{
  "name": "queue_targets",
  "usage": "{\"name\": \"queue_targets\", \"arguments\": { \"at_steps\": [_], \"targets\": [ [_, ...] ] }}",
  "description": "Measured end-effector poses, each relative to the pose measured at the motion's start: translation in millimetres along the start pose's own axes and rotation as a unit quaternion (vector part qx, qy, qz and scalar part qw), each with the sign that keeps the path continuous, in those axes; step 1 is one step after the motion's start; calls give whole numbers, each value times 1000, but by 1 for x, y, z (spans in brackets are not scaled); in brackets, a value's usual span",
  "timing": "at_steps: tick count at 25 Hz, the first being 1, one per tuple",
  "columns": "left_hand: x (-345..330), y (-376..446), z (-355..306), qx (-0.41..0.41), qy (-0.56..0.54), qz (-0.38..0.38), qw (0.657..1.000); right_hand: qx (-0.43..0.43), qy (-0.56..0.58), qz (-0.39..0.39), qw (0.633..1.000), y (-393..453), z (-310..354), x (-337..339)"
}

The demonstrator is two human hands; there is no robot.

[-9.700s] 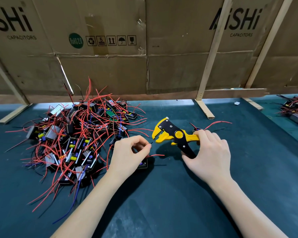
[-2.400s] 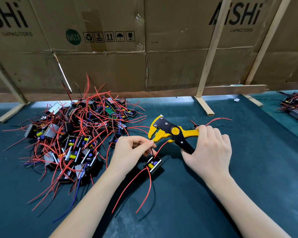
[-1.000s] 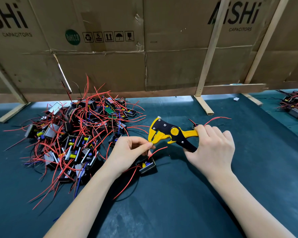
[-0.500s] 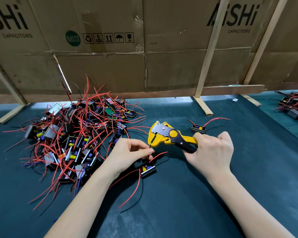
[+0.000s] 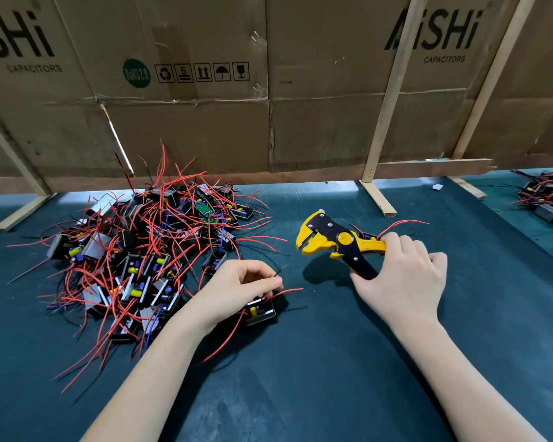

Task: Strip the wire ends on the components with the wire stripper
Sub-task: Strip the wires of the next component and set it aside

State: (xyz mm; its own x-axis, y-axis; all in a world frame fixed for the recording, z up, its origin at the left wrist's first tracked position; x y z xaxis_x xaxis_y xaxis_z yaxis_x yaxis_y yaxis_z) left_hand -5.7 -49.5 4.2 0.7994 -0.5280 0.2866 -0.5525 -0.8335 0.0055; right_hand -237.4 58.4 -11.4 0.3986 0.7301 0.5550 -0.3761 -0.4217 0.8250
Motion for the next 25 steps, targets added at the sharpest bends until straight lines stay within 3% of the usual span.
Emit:
{"name": "queue_targets", "arguments": {
  "at_steps": [5, 11, 25],
  "targets": [
    [4, -2, 2, -11, 27, 24, 999, -19, 5, -12, 1000, 0, -3, 1],
    [1, 4, 5, 6, -72, -107, 992, -12, 16, 7, 1000, -3, 3, 2],
    [-8, 6, 4, 7, -105, -72, 992, 47, 43, -17, 998, -5, 18, 9]
  ]
}}
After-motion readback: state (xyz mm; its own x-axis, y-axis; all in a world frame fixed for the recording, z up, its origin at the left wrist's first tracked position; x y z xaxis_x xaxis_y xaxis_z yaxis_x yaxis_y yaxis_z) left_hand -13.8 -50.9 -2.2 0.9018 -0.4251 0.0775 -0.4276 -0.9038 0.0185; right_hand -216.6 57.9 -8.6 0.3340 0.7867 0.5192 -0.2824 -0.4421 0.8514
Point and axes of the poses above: each hand's wrist, its own y-axis towards the middle knuckle, its own x-axis out of the back of the hand, z = x × y, the point moved 1 cm from there along y, towards the middle knuckle, and after that the axes turned 11 degrees about -z, right-handed, at the moved point
